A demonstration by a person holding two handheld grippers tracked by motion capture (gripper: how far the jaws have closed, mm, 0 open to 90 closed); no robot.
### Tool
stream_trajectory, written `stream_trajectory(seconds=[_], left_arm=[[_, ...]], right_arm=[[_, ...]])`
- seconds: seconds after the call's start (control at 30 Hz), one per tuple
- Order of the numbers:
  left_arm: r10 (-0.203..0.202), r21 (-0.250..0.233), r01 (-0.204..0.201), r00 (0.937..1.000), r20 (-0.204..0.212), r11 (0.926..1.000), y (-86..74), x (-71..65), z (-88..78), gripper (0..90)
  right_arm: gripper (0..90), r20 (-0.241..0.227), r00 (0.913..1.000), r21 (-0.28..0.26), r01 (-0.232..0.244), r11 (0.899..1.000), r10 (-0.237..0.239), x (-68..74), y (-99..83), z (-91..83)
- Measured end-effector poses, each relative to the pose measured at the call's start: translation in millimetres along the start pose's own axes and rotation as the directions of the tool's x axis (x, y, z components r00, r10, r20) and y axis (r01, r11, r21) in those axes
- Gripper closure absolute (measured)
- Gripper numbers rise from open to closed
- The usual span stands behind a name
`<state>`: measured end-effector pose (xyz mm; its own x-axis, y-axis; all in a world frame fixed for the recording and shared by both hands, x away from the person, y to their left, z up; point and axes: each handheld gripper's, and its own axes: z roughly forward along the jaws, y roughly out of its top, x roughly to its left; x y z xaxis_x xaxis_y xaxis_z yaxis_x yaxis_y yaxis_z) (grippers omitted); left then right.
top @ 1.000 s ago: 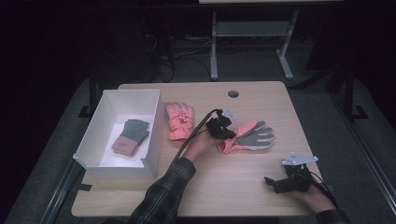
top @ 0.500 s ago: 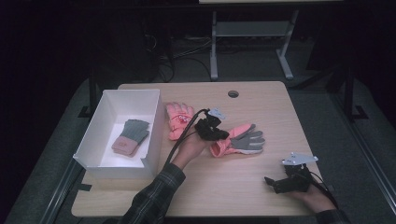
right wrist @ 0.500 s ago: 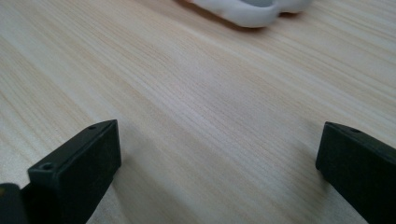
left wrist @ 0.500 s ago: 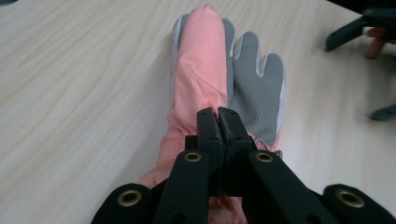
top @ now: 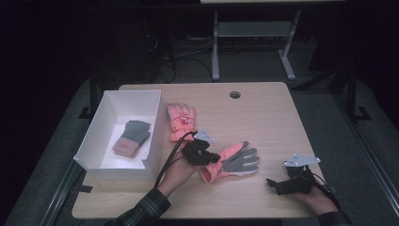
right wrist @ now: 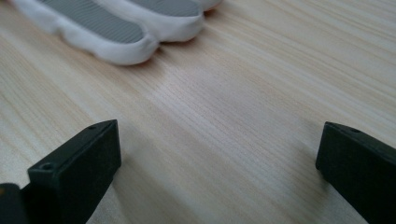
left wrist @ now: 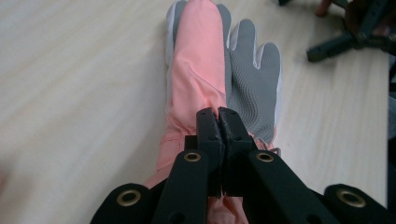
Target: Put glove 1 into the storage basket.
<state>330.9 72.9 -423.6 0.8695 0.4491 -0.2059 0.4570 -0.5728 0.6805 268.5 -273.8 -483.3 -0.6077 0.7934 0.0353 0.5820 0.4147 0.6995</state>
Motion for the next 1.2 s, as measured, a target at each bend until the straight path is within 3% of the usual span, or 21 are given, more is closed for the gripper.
stream_trajectory(seconds=[0.13,0.2,0.27,0.33,0.4,0.47,0.6,0.93,1.03,1.13,1.2], left_arm=[[0.002,-0.023,-0.002,0.9998,0.018,0.9997,-4.9,-2.5,-5.5,78.6],[0.018,-0.032,-0.018,0.9997,0.014,0.9993,-2.2,-1.6,-10.3,81.5],[0.044,-0.034,-0.045,0.9983,-0.039,0.9984,0.8,2.5,-15.1,89.3],[0.028,-0.015,-0.029,0.9978,-0.061,0.9995,-0.4,8.5,-13.3,89.5],[0.038,0.019,-0.036,0.9949,-0.094,0.9992,-4.3,13.2,-9.5,89.5],[0.025,0.059,-0.02,0.9959,-0.087,0.9981,-11.2,18.9,-2.0,89.5],[0.003,0.066,0.0,0.9987,-0.051,0.9979,-17.0,16.7,2.2,89.5],[0.038,0.085,-0.039,0.9992,0.009,0.9956,-18.0,-0.7,7.3,89.5],[0.04,0.086,-0.041,0.9992,0.005,0.9954,-18.0,-0.8,8.1,89.5],[0.046,0.075,-0.043,0.998,-0.043,0.9962,-15.8,3.2,5.2,83.7],[0.027,0.064,-0.022,0.9966,-0.078,0.9977,-13.0,8.1,2.9,79.1]], right_arm=[[0.0,0.0,1.0,0.0,0.0,1.0,0.0,0.0,0.0,0.0],[0.0,0.0,1.0,0.0,-0.001,1.0,0.001,0.1,0.0,0.0],[0.0,0.0,1.0,0.0,-0.001,1.0,0.001,0.1,0.0,0.0],[0.0,0.0,1.0,0.0,-0.001,1.0,0.001,0.1,0.0,0.0],[0.0,-0.001,1.0,0.0,-0.001,1.0,0.001,0.1,0.0,0.0],[0.0,0.0,1.0,0.0,-0.001,1.0,0.001,0.1,0.0,0.0],[0.0,0.0,1.0,0.0,-0.001,1.0,0.001,0.1,0.0,0.0],[0.0,0.0,1.0,-0.001,-0.001,1.0,0.001,0.1,0.0,0.0],[0.0,0.0,1.0,-0.001,-0.001,1.0,0.001,0.1,0.0,0.0],[0.0,0.0,1.0,-0.001,-0.001,1.0,0.001,0.1,0.0,0.0],[0.0,0.0,1.0,-0.001,-0.001,1.0,0.001,0.1,0.0,0.1]])
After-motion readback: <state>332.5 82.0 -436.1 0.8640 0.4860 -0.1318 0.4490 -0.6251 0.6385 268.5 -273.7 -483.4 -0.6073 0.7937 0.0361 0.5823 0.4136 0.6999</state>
